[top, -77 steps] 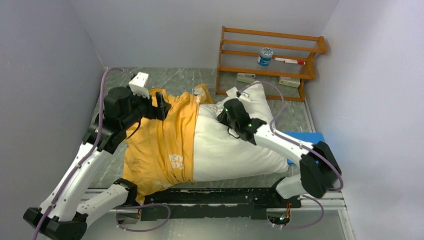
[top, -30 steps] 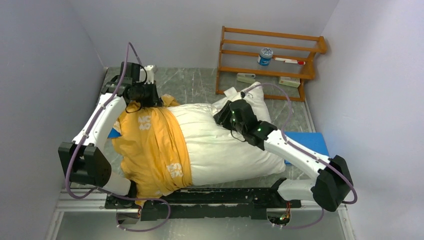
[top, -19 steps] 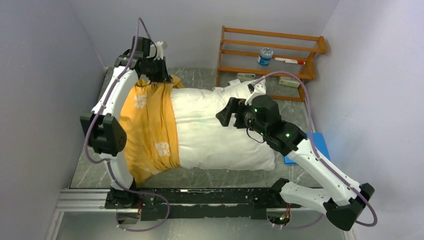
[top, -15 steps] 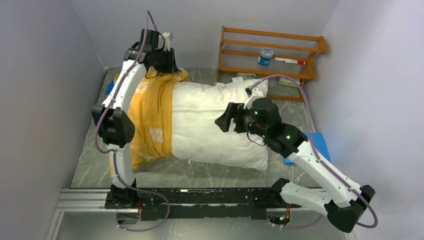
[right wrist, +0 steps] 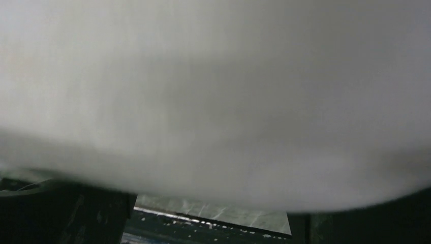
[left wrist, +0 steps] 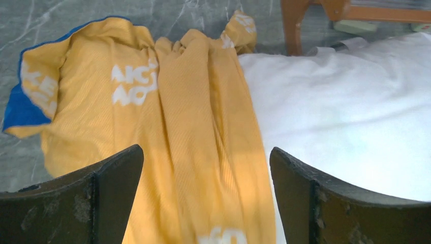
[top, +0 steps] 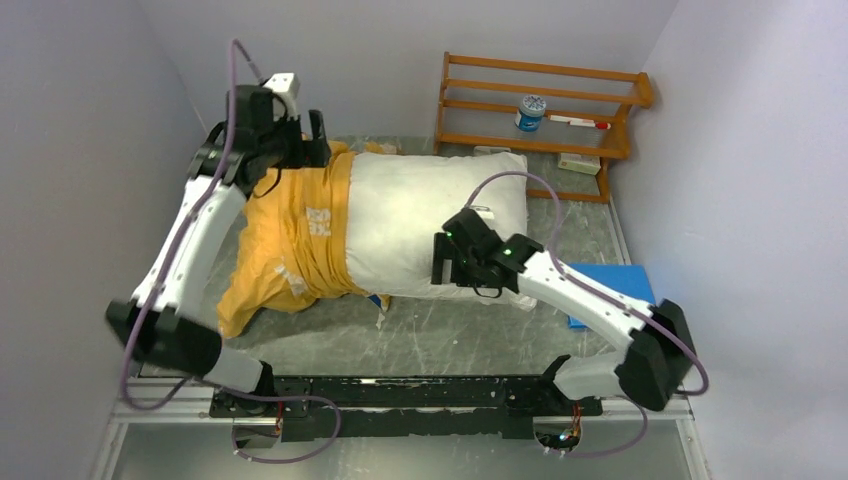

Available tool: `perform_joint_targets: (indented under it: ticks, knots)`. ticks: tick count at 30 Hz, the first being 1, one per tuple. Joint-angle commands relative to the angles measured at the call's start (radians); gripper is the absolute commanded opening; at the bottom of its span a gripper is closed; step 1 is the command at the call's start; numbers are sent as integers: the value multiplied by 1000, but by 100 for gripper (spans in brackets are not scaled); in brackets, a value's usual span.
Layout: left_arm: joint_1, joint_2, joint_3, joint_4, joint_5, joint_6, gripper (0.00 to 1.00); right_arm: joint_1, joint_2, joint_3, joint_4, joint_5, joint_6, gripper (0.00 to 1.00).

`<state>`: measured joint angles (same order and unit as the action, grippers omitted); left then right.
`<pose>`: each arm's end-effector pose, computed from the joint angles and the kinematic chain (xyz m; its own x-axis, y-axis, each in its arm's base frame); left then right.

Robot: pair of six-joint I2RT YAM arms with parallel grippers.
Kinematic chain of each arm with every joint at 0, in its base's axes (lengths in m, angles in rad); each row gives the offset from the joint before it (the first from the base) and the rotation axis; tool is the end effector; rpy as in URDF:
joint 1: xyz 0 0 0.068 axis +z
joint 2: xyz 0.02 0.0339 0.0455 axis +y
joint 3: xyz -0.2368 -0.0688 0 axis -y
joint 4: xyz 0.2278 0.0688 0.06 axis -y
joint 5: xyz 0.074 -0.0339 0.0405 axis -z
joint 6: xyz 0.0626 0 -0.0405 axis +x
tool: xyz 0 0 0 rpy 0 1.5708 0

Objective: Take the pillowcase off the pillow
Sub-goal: Remove the pillow from the pillowcase.

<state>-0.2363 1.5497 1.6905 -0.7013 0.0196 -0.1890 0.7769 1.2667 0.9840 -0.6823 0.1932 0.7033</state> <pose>0.3379 -0.0826 0.3690 -0.5546 -0.0597 -0.8299 0.1486 0.9743 -0.1694 0.1950 0.1749 0.2222 -0.8417 0.0626 -0.5364 -0.0862 0.9649 0.2479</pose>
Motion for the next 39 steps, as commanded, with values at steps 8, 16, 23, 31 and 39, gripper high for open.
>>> perform_joint_targets:
  ticks: [8,16,23,31,39]
  knots:
    - [0,-423,-529,-92,-3,7,97,-2,123,75,29,96,152,100]
    - [-1,-542,-748,-38,142,-119,95,-3,138,71,52,58,182,100]
    - [-1,-443,-798,15,115,-124,7,-46,74,28,132,123,231,53]
    - [1,-529,-690,-75,-270,-147,5,-296,-70,-6,108,173,142,0]
    - [3,-532,-666,-122,-334,-129,5,-368,-169,19,-6,280,92,0]
